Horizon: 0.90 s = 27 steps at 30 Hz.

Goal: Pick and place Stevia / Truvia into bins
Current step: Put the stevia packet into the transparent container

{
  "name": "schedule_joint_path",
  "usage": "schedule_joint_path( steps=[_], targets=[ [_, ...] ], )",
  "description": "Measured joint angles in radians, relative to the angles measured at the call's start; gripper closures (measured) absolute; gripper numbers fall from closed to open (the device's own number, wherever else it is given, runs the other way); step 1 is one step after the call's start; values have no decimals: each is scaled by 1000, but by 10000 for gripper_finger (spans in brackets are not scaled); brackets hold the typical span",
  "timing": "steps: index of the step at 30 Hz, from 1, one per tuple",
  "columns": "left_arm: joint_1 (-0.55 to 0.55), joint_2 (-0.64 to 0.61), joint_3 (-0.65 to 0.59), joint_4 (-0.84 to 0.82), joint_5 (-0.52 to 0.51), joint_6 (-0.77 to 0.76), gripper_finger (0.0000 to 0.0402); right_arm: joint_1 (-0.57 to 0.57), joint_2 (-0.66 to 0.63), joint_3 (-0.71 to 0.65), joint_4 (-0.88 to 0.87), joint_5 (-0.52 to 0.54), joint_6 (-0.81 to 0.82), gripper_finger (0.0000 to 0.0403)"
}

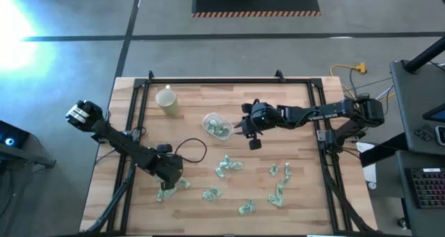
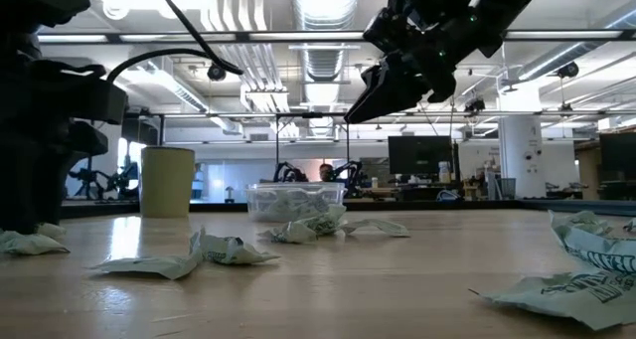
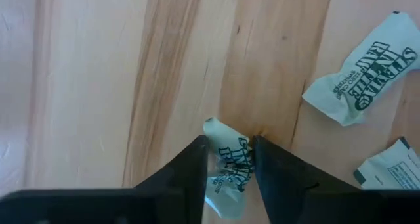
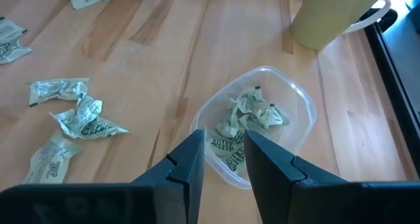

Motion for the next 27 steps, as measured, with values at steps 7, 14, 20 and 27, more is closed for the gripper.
schedule_joint_path(
  steps=[7,14,20,27],
  targets=[
    [0,-10,-1,2,-6,76,390,0,0,-1,-31,0,33,316],
    [3,-14,14,-13,-199,240,397,0,0,-1,-56,0,96,326],
    [33,-15,34,-7,-405,400,400,0,0,-2,-88,0,159,330],
    [121,-16,44,74,-632,594,400,8,0,-9,-88,0,213,326]
  ],
)
